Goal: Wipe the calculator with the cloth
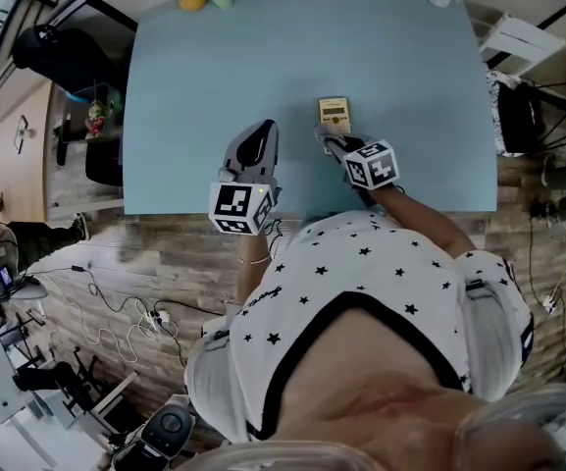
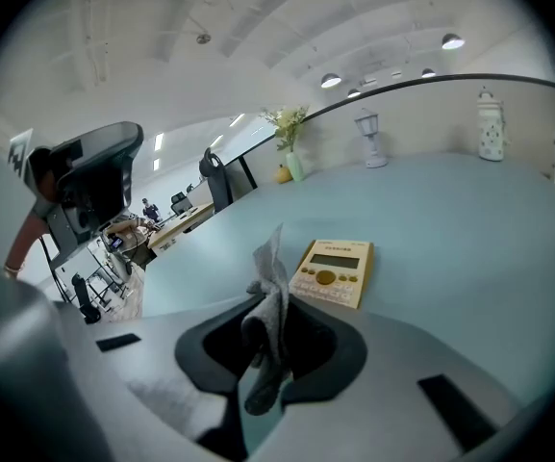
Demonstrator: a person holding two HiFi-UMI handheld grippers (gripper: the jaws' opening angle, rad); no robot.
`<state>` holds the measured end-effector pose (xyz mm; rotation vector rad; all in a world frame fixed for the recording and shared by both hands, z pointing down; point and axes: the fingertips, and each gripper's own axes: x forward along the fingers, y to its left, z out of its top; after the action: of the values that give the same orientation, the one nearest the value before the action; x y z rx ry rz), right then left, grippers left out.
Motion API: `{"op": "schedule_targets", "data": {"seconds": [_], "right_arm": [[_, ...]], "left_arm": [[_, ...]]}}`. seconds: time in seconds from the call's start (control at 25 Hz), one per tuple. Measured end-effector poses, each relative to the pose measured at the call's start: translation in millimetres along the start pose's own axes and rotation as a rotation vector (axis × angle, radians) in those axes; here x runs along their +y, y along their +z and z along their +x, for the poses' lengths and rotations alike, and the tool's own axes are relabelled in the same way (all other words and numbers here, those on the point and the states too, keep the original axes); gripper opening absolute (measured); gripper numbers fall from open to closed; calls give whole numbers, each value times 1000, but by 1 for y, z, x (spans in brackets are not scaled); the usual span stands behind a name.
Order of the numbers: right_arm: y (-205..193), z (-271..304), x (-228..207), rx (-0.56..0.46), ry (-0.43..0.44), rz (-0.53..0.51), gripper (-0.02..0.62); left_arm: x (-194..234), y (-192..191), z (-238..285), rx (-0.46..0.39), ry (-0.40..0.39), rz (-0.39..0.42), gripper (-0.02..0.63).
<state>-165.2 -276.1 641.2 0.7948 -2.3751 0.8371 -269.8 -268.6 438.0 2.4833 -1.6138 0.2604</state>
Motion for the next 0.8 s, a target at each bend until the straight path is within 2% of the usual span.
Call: {"op": "schedule_targets", "data": {"seconds": [0.44, 0.8], "right_arm": [[-4, -31, -42, -33, -107, 92, 48], [-15, -36, -51, -15, -123, 118, 48]], "left_arm": [[-17, 6, 21, -1, -72, 18, 31], [-28, 7, 31, 6, -99, 23, 31]]}}
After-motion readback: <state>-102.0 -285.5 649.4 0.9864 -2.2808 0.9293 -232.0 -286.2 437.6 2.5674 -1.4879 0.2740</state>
